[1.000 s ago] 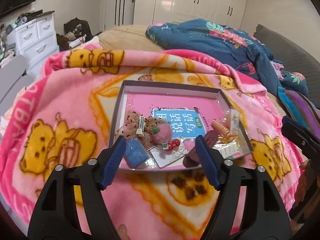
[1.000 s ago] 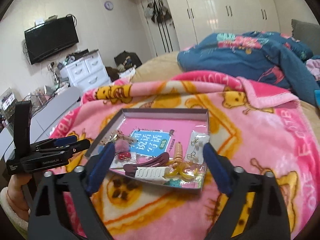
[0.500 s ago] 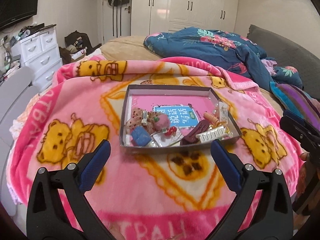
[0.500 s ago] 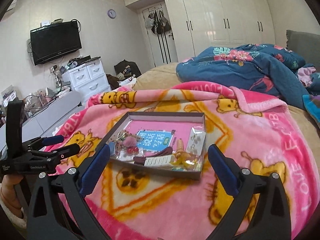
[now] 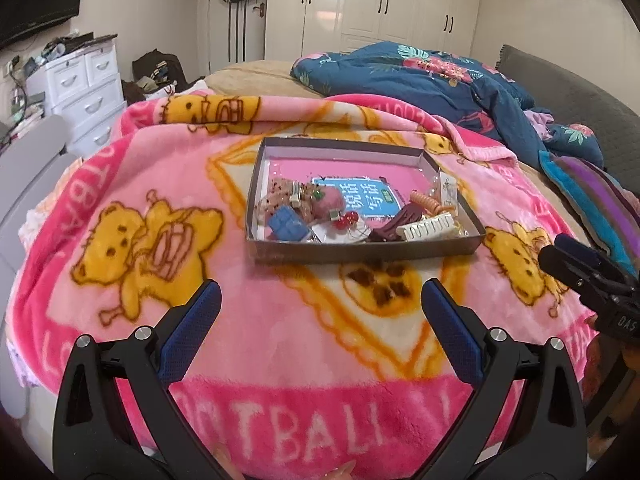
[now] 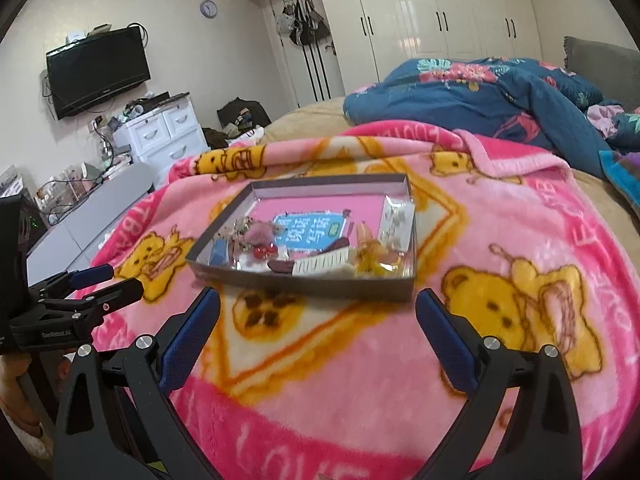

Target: Organize jewelry

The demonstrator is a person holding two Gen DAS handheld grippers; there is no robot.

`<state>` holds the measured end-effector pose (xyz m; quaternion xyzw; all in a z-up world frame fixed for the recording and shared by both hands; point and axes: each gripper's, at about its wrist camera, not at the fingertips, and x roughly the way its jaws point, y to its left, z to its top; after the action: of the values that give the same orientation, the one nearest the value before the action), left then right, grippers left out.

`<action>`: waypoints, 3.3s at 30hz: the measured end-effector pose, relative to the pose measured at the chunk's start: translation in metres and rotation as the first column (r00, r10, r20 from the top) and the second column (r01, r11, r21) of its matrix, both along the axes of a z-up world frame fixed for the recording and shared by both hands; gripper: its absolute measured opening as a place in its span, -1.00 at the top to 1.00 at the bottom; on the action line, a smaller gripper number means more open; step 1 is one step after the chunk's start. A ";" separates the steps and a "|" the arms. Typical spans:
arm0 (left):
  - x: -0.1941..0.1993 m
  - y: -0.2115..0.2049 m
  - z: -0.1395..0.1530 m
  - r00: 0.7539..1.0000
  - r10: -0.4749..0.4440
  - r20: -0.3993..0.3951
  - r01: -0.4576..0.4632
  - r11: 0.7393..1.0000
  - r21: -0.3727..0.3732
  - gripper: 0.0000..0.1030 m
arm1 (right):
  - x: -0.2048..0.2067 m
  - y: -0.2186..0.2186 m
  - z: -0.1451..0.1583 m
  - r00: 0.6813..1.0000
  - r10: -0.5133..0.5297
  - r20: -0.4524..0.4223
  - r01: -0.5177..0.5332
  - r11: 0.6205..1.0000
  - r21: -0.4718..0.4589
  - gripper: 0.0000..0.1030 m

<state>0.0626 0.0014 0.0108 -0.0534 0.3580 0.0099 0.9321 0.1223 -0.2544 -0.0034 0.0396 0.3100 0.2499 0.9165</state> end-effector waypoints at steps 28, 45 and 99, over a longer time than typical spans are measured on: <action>-0.001 0.002 -0.004 1.000 0.025 -0.011 -0.025 1.000 -0.006 -0.82 | 0.000 0.002 -0.012 0.999 0.004 -0.036 -0.003 1.000 0.011 -0.89; -0.003 -0.001 -0.002 1.000 0.019 -0.007 -0.019 1.000 -0.002 -0.82 | 0.000 0.002 -0.011 0.999 0.003 -0.037 -0.003 1.000 0.012 -0.89; -0.002 0.000 -0.011 0.999 0.014 -0.038 -0.013 1.000 0.022 -0.82 | 0.002 0.003 -0.014 0.999 0.009 -0.053 -0.009 1.000 -0.002 -0.89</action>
<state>0.0610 0.0013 0.0000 -0.0456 0.3754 0.0212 0.9255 0.1247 -0.2510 -0.0174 0.0436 0.3346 0.2523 0.9069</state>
